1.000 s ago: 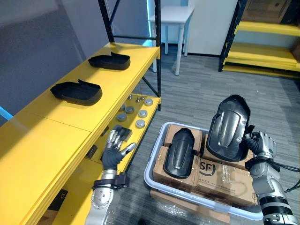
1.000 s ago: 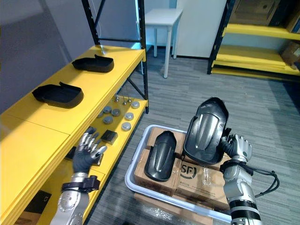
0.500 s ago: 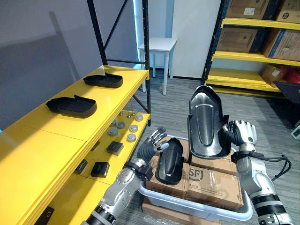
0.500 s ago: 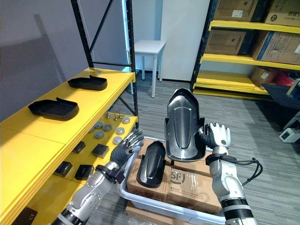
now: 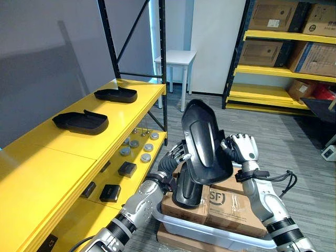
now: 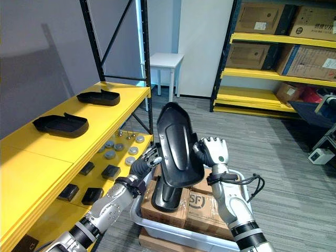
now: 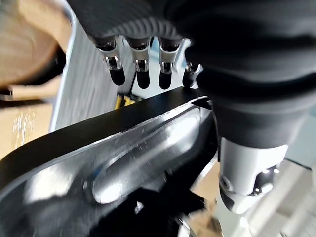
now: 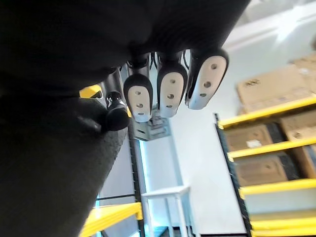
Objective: Walk over and take plastic housings, then place them on the shelf
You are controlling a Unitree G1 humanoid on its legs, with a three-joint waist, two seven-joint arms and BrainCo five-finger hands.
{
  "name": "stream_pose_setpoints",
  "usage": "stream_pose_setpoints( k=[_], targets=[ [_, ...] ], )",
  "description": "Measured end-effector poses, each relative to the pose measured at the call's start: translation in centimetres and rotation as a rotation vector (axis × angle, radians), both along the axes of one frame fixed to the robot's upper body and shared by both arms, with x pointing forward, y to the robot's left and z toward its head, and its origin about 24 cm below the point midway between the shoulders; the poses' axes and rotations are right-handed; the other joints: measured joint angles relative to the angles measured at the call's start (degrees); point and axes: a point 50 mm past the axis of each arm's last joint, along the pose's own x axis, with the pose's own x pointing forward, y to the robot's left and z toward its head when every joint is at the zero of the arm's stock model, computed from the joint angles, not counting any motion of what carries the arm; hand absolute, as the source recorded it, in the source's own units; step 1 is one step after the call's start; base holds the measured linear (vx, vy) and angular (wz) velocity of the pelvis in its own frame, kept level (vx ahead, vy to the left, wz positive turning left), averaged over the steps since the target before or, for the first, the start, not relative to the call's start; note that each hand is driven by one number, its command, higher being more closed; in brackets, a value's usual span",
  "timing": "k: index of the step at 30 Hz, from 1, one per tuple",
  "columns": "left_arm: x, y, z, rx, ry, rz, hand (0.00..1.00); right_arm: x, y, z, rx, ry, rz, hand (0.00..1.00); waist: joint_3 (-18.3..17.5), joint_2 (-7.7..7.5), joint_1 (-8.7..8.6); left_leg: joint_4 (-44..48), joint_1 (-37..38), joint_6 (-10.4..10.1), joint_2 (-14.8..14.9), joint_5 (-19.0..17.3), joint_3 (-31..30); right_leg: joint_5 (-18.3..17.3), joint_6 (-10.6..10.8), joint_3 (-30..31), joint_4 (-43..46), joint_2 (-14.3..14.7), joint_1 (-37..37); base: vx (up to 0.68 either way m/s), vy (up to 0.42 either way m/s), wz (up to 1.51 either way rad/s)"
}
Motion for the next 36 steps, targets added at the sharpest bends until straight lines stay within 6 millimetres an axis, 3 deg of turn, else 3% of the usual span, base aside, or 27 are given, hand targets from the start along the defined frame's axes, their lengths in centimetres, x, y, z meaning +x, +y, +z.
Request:
stream_pose_setpoints(
  k=[10,11,22,31,32,36],
  targets=[
    [0.6,0.8,-1.1,0.034,0.07,0.121,0.0,-0.3,3.5,-0.5,0.005,-0.023,0.11,1.0,-0.15,-0.19,0.59,0.01,0.02,-0.02,0.01,0.01,-0.07,0.16,-0.11,-0.05,-0.36,0.1,0.24,0.0,0.0,0.0],
    [0.7,0.8,-1.1,0.033,0.072,0.124,1.0,-0.3,3.6,-0.5,0.004,-0.026,0.114,1.0,-0.16,-0.2,0.6,0.01,0.03,-0.02,0.01,0.01,-0.07,0.16,-0.11,-0.04,-0.35,0.1,0.24,0.0,0.0,0.0],
    [1.8,1.1,0.5,-0.164,0.103,0.178,1.0,-0.9,4.8,-1.0,0.001,-0.066,0.165,1.0,-0.79,-1.06,0.52,0.01,0.08,-0.04,0.06,0.02,-0.06,0.16,-0.12,-0.02,-0.44,0.14,0.3,0.0,0.0,0.0],
    [0.9,1.1,0.1,-0.292,0.131,0.172,1.0,-1.6,5.4,-0.5,0.042,-0.124,0.208,1.0,-0.99,-1.39,0.53,0.01,0.13,-0.09,0.09,-0.02,0.0,0.16,-0.12,0.02,-0.62,0.15,0.36,0.0,0.0,0.0],
    [0.6,1.2,-0.3,-0.306,0.144,0.171,1.0,-1.7,5.4,-0.7,0.033,-0.117,0.214,0.0,-1.05,-1.49,0.59,0.01,0.13,-0.12,0.1,-0.04,-0.03,0.16,-0.12,-0.04,-0.74,0.18,0.39,0.0,0.0,0.0],
    [-0.7,2.2,-1.2,-0.363,0.166,0.202,1.0,-2.7,6.3,-1.3,0.071,-0.092,0.27,0.0,-1.06,-1.55,0.76,0.01,0.0,-0.21,0.1,-0.11,-0.47,0.16,-0.12,-0.48,-1.29,0.29,0.95,0.0,0.0,0.06]
  ],
)
